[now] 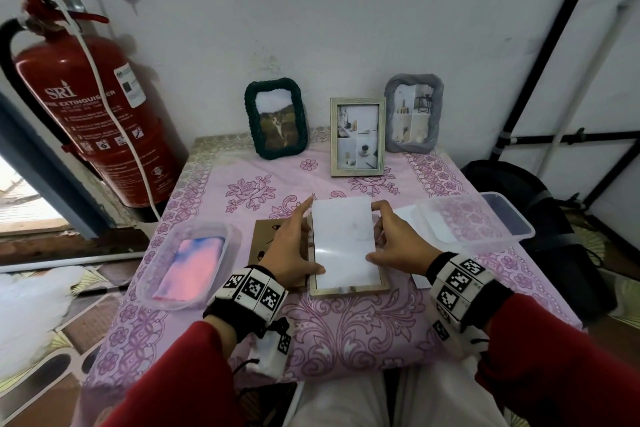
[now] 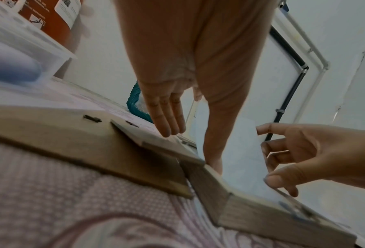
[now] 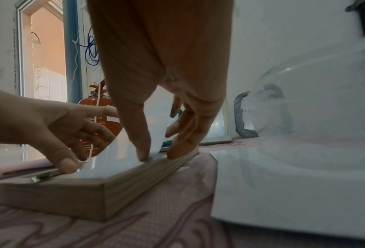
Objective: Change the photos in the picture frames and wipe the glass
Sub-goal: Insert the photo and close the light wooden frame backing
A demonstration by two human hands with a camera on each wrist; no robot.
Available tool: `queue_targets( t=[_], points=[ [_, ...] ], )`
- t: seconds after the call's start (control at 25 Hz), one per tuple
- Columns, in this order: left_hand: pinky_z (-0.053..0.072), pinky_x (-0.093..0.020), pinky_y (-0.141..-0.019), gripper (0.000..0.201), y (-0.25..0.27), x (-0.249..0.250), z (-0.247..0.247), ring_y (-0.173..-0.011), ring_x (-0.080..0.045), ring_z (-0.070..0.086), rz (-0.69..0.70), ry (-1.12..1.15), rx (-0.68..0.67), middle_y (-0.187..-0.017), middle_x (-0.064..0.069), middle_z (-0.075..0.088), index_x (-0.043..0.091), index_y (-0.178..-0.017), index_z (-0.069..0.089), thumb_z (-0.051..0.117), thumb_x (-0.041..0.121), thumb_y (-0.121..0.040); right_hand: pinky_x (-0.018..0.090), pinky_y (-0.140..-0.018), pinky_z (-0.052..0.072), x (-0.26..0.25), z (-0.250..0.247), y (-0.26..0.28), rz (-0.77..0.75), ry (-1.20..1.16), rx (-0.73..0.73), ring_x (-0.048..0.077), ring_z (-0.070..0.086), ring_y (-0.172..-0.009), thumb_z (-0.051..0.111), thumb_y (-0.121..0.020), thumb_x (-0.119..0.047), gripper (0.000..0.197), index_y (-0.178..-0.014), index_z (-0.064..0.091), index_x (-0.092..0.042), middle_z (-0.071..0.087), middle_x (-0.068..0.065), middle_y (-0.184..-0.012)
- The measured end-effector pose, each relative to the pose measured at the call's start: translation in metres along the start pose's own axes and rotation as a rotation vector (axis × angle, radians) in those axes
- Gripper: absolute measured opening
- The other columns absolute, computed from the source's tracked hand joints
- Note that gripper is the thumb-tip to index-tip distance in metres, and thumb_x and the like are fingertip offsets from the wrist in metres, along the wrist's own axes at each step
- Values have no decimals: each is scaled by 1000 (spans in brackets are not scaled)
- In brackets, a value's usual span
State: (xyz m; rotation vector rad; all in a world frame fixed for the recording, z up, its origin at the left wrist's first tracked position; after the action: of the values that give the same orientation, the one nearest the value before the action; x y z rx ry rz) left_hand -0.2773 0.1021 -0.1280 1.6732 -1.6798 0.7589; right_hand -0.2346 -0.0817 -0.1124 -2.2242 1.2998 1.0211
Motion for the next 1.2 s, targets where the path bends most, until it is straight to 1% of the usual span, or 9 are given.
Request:
queue_targets(
  t=[0.08,0.2,0.32,0.4,0.56,0.68,0.92,1.08,1.2],
  points=[
    [37,-46,-107,123,-2,-6,-1,-128,-25,39,-30,-76,5,-137,-7,41,32,-147,7,87,14,-54,13,-52,39,3,2,-1,32,24,-28,3,49,-63,71,-71,-1,67,-125,31,-10,46,-7,-77],
    [35,-46,-109,120,-6,-10,0,-130,-26,36,-62,-129,-47,-141,-7,36,30,-147,8,86,19,-57,20,-62,42,7,5,-2,85,60,-49,12,51,-73,72,-72,-6,65,-126,35,-8,48,0,-88],
    [37,-46,-107,119,-9,-11,2,-127,-27,40,-85,-127,-73,-140,-8,36,28,-148,7,86,24,-60,35,-93,45,12,4,-3,155,138,-36,27,46,-106,74,-70,-14,66,-126,39,-10,38,12,-118],
    [36,-46,-108,117,-10,-12,1,-127,-28,40,-103,-133,-64,-138,-10,35,27,-148,9,86,24,-60,37,-102,40,15,5,-3,178,165,-52,28,42,-112,74,-71,-17,67,-128,39,-11,33,13,-124],
    [31,-45,-111,115,-14,-14,3,-132,-32,34,-143,-169,-102,-138,-14,29,27,-149,9,85,24,-62,19,-86,38,14,5,-3,133,117,-85,15,41,-94,73,-74,-13,79,-140,30,-11,36,13,-125],
    [29,-44,-113,115,-15,-16,3,-134,-33,30,-161,-198,-132,-141,-15,24,28,-149,6,84,26,-64,15,-80,37,15,4,-4,122,91,-96,15,47,-89,74,-74,-12,84,-144,26,-13,37,14,-127],
    [41,-25,-98,113,-13,-14,4,-106,-21,49,-155,-116,-162,-137,-10,21,29,-149,5,82,20,-68,16,-84,37,19,5,-5,95,103,-148,16,44,-96,72,-78,-15,84,-146,24,-19,34,7,-112],
    [38,-30,-106,98,-13,-18,6,-112,-24,48,-189,-143,-186,-129,-8,23,23,-148,21,81,23,-70,17,-94,35,22,9,-3,116,146,-194,14,42,-99,66,-85,-19,81,-148,17,-11,32,10,-121],
    [35,-31,-109,90,-13,-18,8,-117,-26,46,-200,-151,-186,-130,-12,25,21,-145,29,80,24,-71,12,-95,31,19,8,-1,93,158,-175,11,40,-100,65,-86,-19,71,-145,28,-11,33,13,-130]
  ],
)
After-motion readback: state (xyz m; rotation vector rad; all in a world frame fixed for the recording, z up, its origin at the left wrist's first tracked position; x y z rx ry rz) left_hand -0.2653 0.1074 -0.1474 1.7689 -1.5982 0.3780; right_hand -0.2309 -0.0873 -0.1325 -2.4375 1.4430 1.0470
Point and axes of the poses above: each hand's wrist, its own y-axis away from the middle knuckle, its own z-axis out of the palm, x = y × z, the point moved 6 cm from there along -y, towards the middle knuckle
